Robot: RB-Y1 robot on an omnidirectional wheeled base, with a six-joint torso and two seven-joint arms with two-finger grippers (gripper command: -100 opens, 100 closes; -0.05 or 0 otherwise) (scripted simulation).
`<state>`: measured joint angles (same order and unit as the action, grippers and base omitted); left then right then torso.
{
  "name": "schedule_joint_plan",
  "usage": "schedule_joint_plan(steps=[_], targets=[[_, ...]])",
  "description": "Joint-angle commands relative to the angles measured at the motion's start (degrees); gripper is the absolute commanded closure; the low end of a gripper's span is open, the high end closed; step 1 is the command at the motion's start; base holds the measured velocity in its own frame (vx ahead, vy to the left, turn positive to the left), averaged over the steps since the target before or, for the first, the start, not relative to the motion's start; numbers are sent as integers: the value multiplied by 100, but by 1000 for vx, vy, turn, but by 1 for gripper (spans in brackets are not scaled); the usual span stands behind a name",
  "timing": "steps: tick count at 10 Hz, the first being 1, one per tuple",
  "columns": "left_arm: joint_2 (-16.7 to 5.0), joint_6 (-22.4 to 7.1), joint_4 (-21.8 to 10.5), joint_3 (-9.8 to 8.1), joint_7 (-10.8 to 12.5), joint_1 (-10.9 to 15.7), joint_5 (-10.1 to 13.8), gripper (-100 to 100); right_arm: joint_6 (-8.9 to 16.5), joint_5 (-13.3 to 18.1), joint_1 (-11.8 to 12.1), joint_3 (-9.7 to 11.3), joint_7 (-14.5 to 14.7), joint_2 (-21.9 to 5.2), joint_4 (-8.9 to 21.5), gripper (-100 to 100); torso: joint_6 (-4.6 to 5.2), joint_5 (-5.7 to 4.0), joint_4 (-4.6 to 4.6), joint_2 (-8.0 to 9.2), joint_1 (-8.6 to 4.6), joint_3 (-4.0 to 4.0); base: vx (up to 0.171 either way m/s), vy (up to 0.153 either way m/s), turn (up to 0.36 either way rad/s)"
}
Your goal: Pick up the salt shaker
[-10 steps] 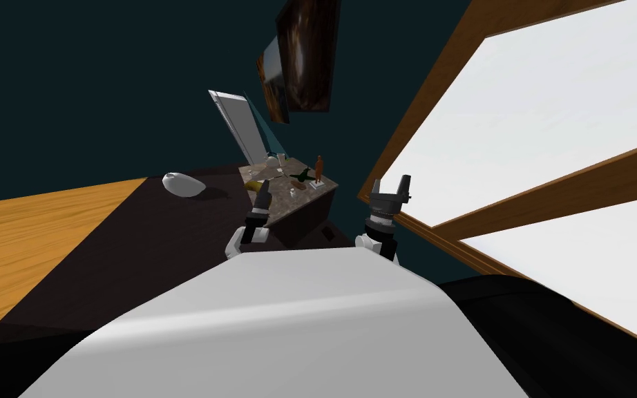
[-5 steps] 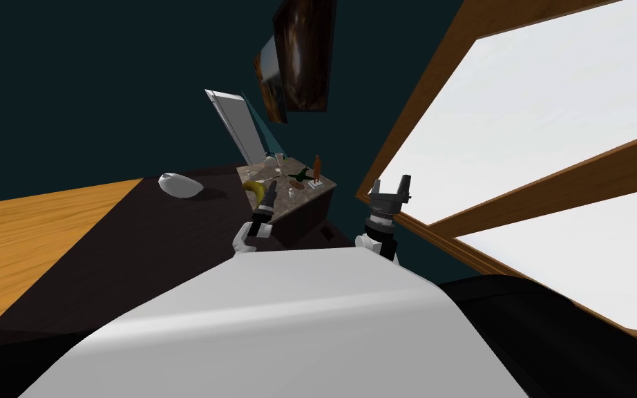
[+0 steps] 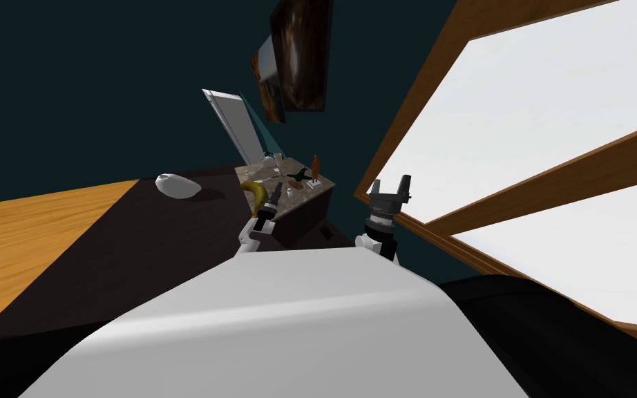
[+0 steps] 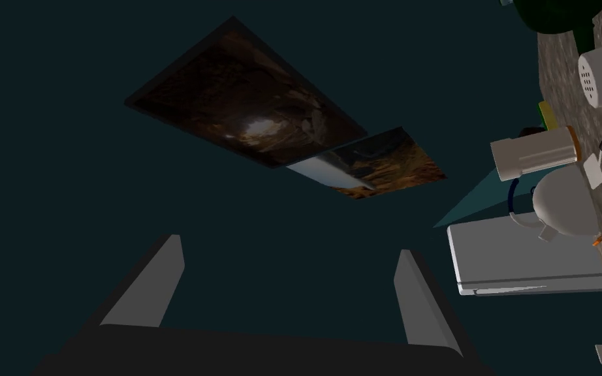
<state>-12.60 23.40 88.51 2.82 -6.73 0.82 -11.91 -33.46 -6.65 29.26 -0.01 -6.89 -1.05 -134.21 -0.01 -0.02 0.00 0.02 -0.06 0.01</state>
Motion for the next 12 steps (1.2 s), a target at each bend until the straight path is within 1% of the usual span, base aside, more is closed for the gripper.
schedule_joint_plan(steps=[1, 2, 3, 4, 5, 6, 7, 8, 9, 10, 11, 12], targets=[[-36, -57, -212, 22, -41, 87, -21, -100, 0, 0, 0, 0, 0, 0, 0, 0, 0, 0, 0, 0, 0, 0, -8, -14, -15], [-81, -125, -458, 64, -130, 299, -69, -100, 0, 0, 0, 0, 0, 0, 0, 0, -2, 0, 0, 1, 2, 0, -14, -19, -22], [-81, -125, -542, 64, -130, 299, -69, -100, 0, 0, 0, 0, 0, 0, 0, 0, -1, 0, 0, 1, 0, 1, -13, -15, -17], [-128, -195, -753, 106, -219, 513, -116, -100, 0, 0, 0, 0, 0, 0, 0, 0, -2, 0, 0, 2, 1, 1, -13, -20, -25], [-128, -195, -880, 106, -219, 513, -116, -100, 0, 0, 0, 0, 0, 0, 0, 0, 0, 0, 0, 1, -1, 1, -9, -18, -17], [-179, -267, -1111, 147, -308, 728, -163, -100, 0, 0, 0, 0, 0, 0, 0, 0, -2, 0, 0, 1, 0, 1, -12, -20, -27], [-179, -267, -1224, 147, -308, 728, -163, -100, 0, 0, 0, 0, 0, 0, 0, 0, -1, 0, 0, 1, -1, 1, -11, -13, -14], [-232, -341, -1405, 188, -396, 943, -209, -100, 0, 0, 0, 0, 0, 0, 0, 0, -2, 0, 0, 2, 2, 1, -12, -17, -25], [-232, -341, -1558, 188, -396, 943, -209, -100, 0, 0, 0, 0, 0, 0, 0, 0, -1, 0, 1, 2, 1, 1, -10, -16, -13], [-287, -414, -1741, 229, -484, 1157, -255, -100, 0, 0, 0, 0, 0, 0, 0, 0, -2, 0, 0, 1, 1, 1, -14, -21, -23], [-287, -414, -1923, 229, -484, 1157, -255, -100, 0, 0, 0, 0, 0, 0, 0, 0, -1, -1, 1, 1, -1, 1, -9, -17, -18], [-343, -487, -2125, 269, -571, 1369, -299, -100, 0, 0, 0, 0, 0, 0, 0, 0, -3, 0, 0, 2, 1, 1, -11, -17, -20]])
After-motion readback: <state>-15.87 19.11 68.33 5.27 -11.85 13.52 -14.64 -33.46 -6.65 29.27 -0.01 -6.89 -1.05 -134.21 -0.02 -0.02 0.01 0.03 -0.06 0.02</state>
